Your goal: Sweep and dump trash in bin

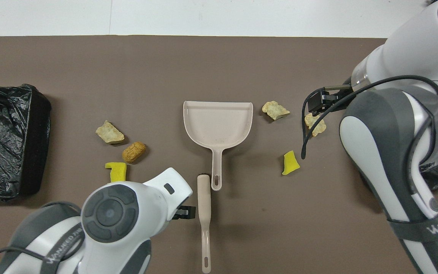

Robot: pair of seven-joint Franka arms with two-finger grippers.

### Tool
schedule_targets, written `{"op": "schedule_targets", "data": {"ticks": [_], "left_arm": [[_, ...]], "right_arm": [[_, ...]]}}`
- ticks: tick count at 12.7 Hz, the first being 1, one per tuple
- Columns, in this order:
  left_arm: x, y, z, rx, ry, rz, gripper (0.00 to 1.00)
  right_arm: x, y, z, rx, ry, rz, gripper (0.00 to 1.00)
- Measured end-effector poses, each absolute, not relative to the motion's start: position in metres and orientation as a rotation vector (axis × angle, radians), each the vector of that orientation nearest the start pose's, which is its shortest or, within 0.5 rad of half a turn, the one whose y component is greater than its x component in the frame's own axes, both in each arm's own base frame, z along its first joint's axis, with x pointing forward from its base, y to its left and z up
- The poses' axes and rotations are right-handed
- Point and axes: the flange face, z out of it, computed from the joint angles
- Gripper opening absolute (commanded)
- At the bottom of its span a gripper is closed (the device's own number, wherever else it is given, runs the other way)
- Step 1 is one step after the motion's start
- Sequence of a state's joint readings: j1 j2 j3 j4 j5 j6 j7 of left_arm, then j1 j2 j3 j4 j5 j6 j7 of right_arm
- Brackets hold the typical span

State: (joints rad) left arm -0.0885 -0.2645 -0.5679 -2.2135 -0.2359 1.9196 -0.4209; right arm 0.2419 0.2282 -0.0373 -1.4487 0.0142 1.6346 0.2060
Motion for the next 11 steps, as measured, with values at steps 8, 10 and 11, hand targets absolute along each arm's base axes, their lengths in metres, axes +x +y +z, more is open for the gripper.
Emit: {"op": "schedule_targets", "data": {"ticks": [8, 10, 11], "left_arm": [[0.287, -0.388, 0.41, -3.172, 0.191, 0.047, 1.0], [0.278, -0.392, 0.405, -3.173, 0.191, 0.043, 1.0], [0.277, -0.391, 0.4, -3.172, 0.189, 0.05, 1.0]], "right_arm": [[0.613, 0.205, 0.519, -3.123, -0.045, 0.067, 1.0], [0.609, 0.225, 0.512, -3.125, -0.011, 0.069, 1.0], [0.609, 0.237, 0.505, -3.127, -0.001, 0.071, 1.0]]}}
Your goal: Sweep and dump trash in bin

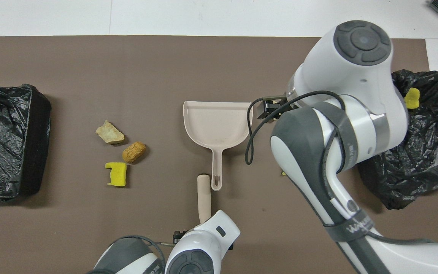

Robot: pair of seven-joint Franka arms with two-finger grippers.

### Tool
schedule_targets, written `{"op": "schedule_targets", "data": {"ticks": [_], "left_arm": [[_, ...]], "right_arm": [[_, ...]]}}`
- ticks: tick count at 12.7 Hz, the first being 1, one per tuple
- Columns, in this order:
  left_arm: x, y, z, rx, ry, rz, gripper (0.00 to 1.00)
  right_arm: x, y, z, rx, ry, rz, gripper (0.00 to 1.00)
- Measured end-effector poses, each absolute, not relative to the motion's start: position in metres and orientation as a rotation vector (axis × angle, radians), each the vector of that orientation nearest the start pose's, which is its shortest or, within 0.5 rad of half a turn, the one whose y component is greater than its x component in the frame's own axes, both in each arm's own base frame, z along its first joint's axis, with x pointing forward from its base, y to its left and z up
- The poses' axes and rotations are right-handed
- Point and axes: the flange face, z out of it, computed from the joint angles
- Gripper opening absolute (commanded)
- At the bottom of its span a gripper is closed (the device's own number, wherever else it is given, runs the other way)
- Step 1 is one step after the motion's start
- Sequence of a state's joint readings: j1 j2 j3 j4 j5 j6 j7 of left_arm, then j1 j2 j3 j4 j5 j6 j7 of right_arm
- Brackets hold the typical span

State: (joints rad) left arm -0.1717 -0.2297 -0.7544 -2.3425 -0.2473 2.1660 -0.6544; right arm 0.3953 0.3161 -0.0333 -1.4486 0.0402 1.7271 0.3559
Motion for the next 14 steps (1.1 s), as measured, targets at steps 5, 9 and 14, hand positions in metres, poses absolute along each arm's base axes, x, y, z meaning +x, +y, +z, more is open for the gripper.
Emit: {"op": "schedule_targets", "data": {"ticks": [5, 9, 14], "left_arm": [[0.287, -0.393, 0.355, -3.199, 0.171, 0.159, 1.0], [0.28, -0.391, 0.342, -3.188, 0.183, 0.183, 1.0], [0.27, -0.392, 0.336, -3.162, 0.211, 0.216, 0.11]], "right_arm": [[0.595, 0.306, 0.468, -3.103, 0.041, 0.105, 1.0], [0.594, 0.322, 0.434, -3.053, 0.077, 0.227, 1.0], [0.572, 0.37, 0.365, -3.079, -0.019, 0.382, 0.87]]}}
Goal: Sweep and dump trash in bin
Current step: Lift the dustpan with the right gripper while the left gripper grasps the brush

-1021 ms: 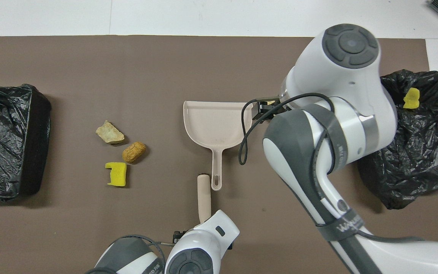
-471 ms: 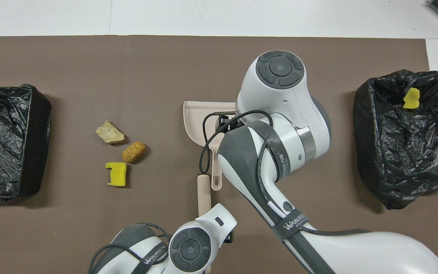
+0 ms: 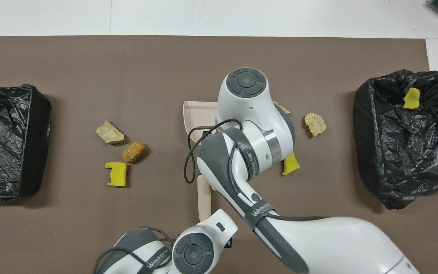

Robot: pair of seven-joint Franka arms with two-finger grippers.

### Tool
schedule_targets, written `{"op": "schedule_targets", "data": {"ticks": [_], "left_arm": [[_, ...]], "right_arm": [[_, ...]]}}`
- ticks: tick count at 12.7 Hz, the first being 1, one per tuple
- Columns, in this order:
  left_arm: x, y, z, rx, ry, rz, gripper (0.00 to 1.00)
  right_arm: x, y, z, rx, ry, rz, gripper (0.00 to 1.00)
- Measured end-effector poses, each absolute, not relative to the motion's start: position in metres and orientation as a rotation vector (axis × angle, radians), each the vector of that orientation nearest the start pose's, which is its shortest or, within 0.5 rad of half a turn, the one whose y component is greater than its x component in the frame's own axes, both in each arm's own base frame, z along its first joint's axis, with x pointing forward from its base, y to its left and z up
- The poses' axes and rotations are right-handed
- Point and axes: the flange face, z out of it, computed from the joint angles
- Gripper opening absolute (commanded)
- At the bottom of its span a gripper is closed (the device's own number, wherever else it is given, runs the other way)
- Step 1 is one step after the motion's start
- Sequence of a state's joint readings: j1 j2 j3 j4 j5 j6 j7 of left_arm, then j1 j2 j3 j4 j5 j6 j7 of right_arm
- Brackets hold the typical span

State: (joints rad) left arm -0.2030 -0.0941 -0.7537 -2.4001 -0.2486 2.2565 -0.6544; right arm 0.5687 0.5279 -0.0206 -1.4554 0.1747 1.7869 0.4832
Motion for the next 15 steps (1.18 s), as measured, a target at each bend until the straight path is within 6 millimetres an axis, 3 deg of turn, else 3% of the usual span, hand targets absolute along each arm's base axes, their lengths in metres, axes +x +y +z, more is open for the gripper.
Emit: {"op": "schedule_targets", "data": {"ticks": [1, 4, 5, 6, 7, 9, 12, 15], "left_arm": [[0.268, -0.391, 0.335, -3.146, 0.213, 0.239, 0.0], [0.266, -0.388, 0.338, -3.117, 0.216, 0.276, 0.0], [0.267, -0.388, 0.34, -3.114, 0.223, 0.28, 0.0], [0.267, -0.386, 0.342, -3.102, 0.237, 0.294, 0.0], [0.267, -0.384, 0.345, -3.083, 0.257, 0.318, 0.0], [0.27, -0.37, 0.356, -3.039, 0.307, 0.368, 0.0], [0.284, -0.335, 0.387, -3.002, 0.366, 0.41, 0.0], [0.29, -0.307, 0.418, -2.997, 0.405, 0.413, 0.0]], "right_arm": [[0.566, 0.38, 0.355, -3.085, -0.045, 0.402, 0.83], [0.55, 0.397, 0.342, -3.094, -0.09, 0.45, 0.8], [0.545, 0.399, 0.339, -3.09, -0.094, 0.475, 0.61], [0.542, 0.4, 0.337, -3.089, -0.097, 0.492, 0.26], [0.539, 0.4, 0.334, -3.089, -0.097, 0.505, 0.0], [0.539, 0.396, 0.332, -3.093, -0.089, 0.522, 0.0], [0.549, 0.381, 0.335, -3.094, -0.048, 0.516, 0.0], [0.566, 0.344, 0.345, -3.132, -0.013, 0.55, 0.0]]}}
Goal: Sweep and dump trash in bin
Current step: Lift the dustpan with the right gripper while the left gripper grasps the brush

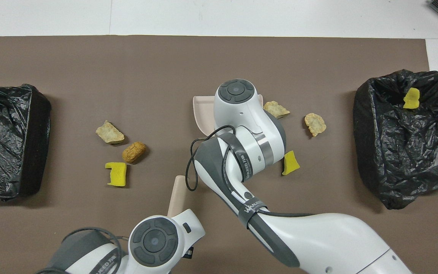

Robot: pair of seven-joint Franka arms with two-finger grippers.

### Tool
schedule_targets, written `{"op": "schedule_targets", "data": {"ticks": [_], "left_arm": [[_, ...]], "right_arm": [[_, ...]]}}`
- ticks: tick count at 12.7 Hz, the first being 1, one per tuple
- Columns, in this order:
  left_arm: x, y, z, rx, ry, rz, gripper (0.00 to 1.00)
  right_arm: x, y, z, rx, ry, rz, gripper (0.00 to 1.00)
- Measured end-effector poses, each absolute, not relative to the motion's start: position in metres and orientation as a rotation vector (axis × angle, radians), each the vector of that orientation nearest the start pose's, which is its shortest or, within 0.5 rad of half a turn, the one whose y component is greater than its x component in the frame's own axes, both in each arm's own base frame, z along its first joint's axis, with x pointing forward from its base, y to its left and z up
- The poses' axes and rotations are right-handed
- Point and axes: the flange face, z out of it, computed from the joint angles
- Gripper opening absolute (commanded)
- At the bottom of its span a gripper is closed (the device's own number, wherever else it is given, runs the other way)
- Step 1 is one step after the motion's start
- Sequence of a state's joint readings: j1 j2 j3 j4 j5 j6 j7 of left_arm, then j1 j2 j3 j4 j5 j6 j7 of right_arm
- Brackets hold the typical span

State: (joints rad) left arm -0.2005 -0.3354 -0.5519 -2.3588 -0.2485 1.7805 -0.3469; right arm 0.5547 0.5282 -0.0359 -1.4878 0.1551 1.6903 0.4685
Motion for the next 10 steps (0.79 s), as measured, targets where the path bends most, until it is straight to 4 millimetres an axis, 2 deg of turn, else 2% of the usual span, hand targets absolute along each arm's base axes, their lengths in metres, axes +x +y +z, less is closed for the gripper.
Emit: {"op": "schedule_targets", "data": {"ticks": [2, 3, 4, 7, 8, 10], "left_arm": [[0.303, -0.284, 0.433, -3.027, 0.382, 0.405, 0.0], [0.316, -0.268, 0.44, -3.057, 0.326, 0.391, 0.0], [0.334, -0.25, 0.447, -3.079, 0.255, 0.362, 0.0], [0.397, -0.19, 0.471, -3.084, 0.094, 0.202, 0.0], [0.419, -0.173, 0.472, -3.102, 0.046, 0.137, 0.0], [0.451, -0.133, 0.463, -3.128, 0.024, 0.097, 0.0]], "right_arm": [[0.565, 0.331, 0.353, -3.156, -0.089, 0.604, 0.0], [0.563, 0.329, 0.361, -3.154, -0.133, 0.617, 0.0], [0.564, 0.326, 0.373, -3.147, -0.158, 0.605, 0.0], [0.57, 0.299, 0.434, -3.121, -0.136, 0.485, 0.0], [0.572, 0.289, 0.451, -3.113, -0.128, 0.451, 0.0], [0.572, 0.279, 0.471, -3.1, -0.146, 0.405, 0.0]]}}
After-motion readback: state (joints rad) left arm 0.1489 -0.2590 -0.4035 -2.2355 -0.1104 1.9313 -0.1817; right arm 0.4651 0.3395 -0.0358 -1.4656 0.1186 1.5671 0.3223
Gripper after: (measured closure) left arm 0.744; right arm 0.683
